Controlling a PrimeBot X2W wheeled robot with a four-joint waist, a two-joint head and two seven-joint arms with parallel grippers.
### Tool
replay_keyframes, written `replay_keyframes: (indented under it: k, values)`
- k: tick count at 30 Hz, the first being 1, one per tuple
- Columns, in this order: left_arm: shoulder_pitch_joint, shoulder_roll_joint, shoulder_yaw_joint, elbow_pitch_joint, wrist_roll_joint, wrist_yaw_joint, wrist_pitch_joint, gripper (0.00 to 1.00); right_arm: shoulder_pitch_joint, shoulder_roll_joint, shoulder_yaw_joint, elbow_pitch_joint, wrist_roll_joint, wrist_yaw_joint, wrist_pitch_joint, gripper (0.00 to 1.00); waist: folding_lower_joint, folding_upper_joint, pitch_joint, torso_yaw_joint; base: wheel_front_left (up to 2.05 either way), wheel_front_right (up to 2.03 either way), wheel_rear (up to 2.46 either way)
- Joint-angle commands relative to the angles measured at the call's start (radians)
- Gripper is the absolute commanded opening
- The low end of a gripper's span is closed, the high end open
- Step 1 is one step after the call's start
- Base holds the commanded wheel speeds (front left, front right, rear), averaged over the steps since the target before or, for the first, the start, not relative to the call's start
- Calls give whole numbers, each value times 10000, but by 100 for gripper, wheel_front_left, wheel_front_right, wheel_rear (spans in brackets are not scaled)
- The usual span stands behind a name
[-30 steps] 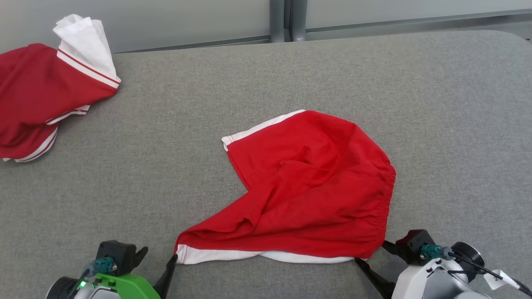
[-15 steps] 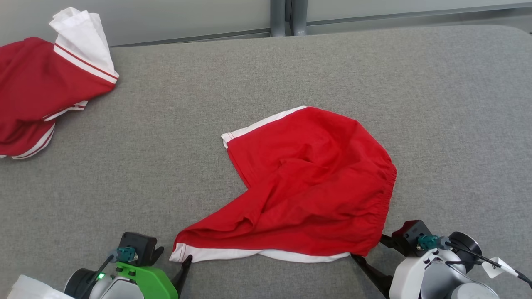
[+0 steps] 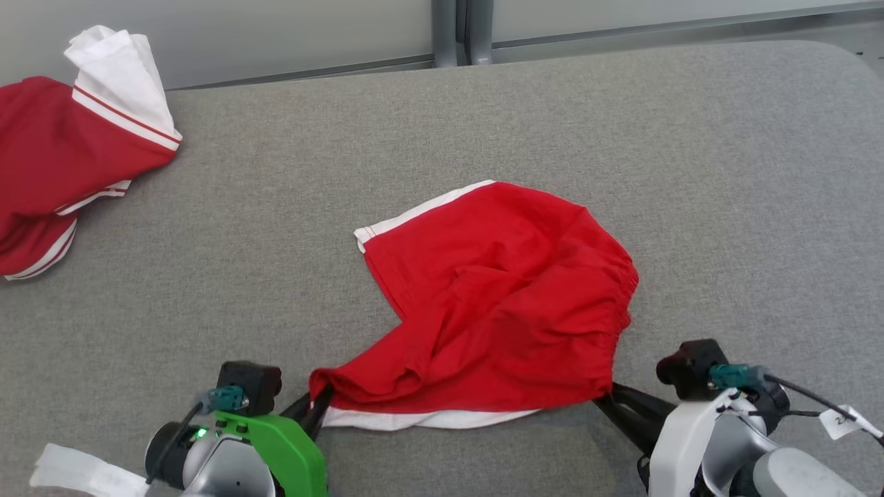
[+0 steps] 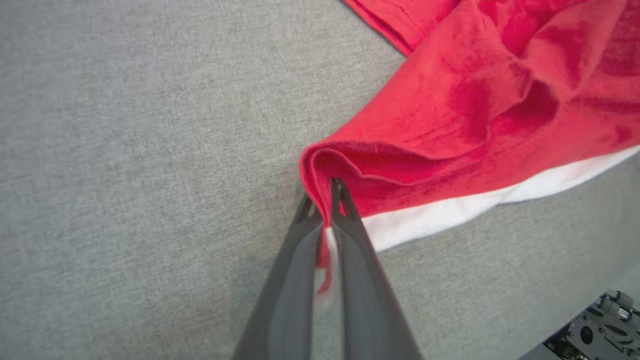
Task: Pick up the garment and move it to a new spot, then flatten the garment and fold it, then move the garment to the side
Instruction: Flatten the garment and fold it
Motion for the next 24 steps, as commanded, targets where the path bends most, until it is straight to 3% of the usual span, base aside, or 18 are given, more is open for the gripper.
replay_keyframes:
  k: [1,10,16,19,24]
  values:
    - [-33,-41,41,-259,-254,-31,76,0,-59,-48,-105,-173,255,3,-67,0,0,120,-89,-69,0,0,0]
    - [-295,666,635,-4294,-2681,-90,1978,0,-500,-1365,-2193,-3192,2853,4,749,0,0,120,-137,-424,0,0,0]
    - [-1209,1013,1832,-6054,-3936,547,2978,0,-1477,-1953,-3463,-5005,4029,4,1867,0,0,120,170,-695,0,0,0]
    - [-2736,1478,2424,-6068,-4733,888,4066,0,-2943,-2056,-4043,-5284,4908,4,2795,0,0,120,786,-684,0,0,0]
    - [-5854,2111,2467,-4433,-4760,1105,5246,0,-5673,-1776,-4013,-3868,5418,3,4311,0,0,120,1913,-452,0,0,0]
